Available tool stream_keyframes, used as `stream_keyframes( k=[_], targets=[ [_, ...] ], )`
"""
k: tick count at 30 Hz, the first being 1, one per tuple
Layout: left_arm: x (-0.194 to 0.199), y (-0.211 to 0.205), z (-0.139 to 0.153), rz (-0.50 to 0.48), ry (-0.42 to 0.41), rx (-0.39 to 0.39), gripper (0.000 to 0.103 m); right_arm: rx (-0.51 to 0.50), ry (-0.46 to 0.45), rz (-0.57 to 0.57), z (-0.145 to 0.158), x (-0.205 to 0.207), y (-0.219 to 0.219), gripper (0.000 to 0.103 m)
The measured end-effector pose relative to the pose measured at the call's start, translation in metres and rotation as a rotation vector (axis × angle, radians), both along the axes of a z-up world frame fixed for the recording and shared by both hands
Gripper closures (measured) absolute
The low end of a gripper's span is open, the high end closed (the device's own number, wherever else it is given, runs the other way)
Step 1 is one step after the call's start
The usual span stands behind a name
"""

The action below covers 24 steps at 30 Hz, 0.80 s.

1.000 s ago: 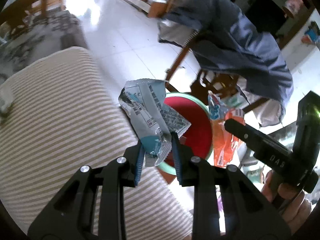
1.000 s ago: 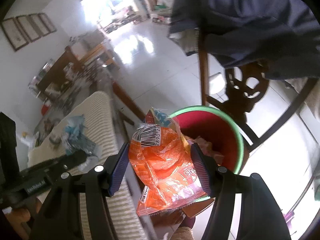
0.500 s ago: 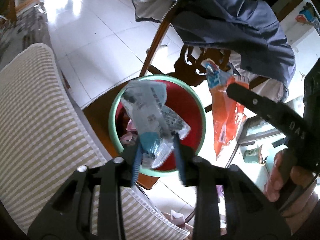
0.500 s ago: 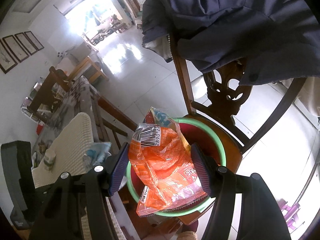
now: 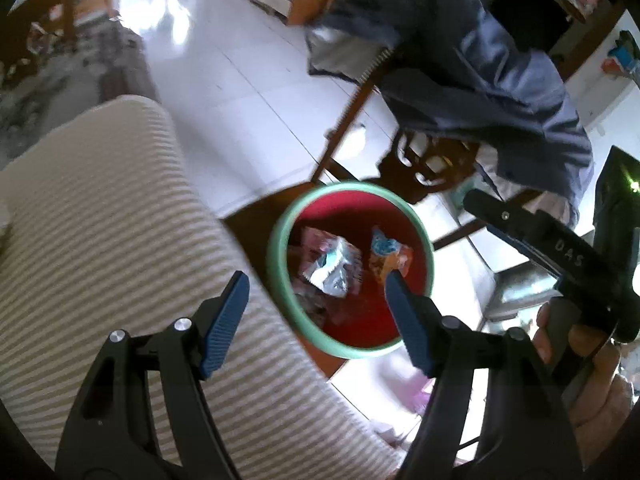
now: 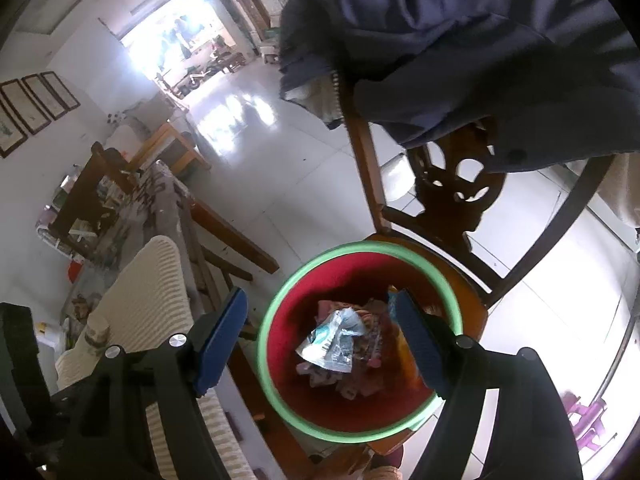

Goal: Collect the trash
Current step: 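Carry the foil wrapper and orange bag to the red bucket and open both grippers, then return to the bed and grasp the white patterned paper cups with the right gripper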

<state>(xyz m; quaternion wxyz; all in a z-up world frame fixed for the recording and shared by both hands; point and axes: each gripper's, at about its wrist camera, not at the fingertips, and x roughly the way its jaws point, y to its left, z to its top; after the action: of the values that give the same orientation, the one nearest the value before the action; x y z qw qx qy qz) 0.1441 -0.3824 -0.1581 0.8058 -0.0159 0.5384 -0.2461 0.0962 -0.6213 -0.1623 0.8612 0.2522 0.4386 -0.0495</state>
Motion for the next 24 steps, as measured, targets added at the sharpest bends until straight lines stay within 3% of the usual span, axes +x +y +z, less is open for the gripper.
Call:
stream_keyframes(
  k=[7, 16, 24],
  targets=[
    [-0.004, 0.077, 0.014, 0.17, -0.046, 0.005, 0.036, 0.01, 0.001, 0.115, 0.001, 0.019, 0.06, 0.029],
    [-0.026, 0.201, 0.017, 0.403, -0.048, -0.007, 0.036, -0.006, 0.012, 0.342, 0.001, 0.036, 0.19, 0.028],
    [-0.046, 0.295, 0.02, 0.533, -0.053, -0.021, 0.036, -0.008, 0.039, 0.477, -0.005, 0.05, 0.294, 0.024]
  ],
)
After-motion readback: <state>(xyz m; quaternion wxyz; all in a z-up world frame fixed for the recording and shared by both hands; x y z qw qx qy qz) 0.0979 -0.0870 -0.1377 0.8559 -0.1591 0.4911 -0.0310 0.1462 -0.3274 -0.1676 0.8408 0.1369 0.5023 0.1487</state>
